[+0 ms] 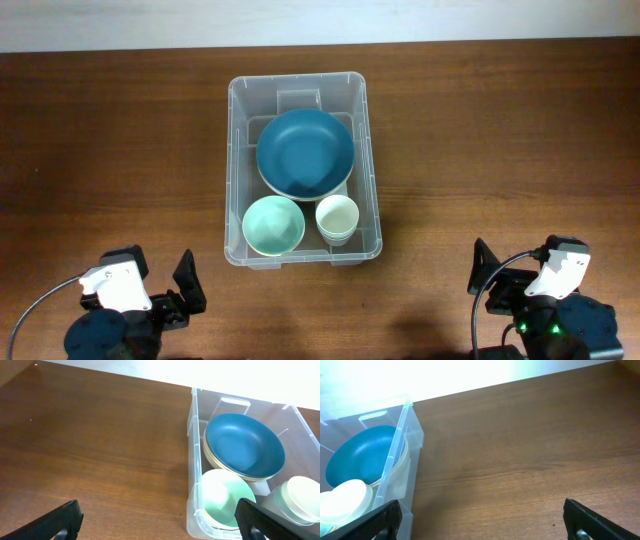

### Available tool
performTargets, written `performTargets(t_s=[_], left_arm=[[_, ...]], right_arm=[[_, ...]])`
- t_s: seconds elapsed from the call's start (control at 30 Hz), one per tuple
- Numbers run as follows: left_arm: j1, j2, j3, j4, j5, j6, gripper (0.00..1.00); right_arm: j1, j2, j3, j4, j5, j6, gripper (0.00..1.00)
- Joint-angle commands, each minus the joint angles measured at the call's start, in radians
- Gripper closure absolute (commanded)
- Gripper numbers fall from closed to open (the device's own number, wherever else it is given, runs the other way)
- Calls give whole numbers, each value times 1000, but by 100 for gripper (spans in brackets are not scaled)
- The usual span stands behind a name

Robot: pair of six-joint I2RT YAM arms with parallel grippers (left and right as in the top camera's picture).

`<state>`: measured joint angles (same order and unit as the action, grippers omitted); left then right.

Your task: Pack container

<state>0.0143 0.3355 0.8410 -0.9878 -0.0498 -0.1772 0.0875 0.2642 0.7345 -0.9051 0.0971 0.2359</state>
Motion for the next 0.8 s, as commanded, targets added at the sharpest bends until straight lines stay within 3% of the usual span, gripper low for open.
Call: performTargets(t_s=[0.0,0.53,0.77], left_arm=[[0,-4,-10,-1,1,-12,0],[0,-4,-10,-2,1,-12,0],[0,-4,-10,-2,1,-12,0]], right_arm=[[-3,-6,-5,3,13,8,1],[-3,-45,-26,-26,32,5,1],[-5,-259,-267,99,5,5,1]])
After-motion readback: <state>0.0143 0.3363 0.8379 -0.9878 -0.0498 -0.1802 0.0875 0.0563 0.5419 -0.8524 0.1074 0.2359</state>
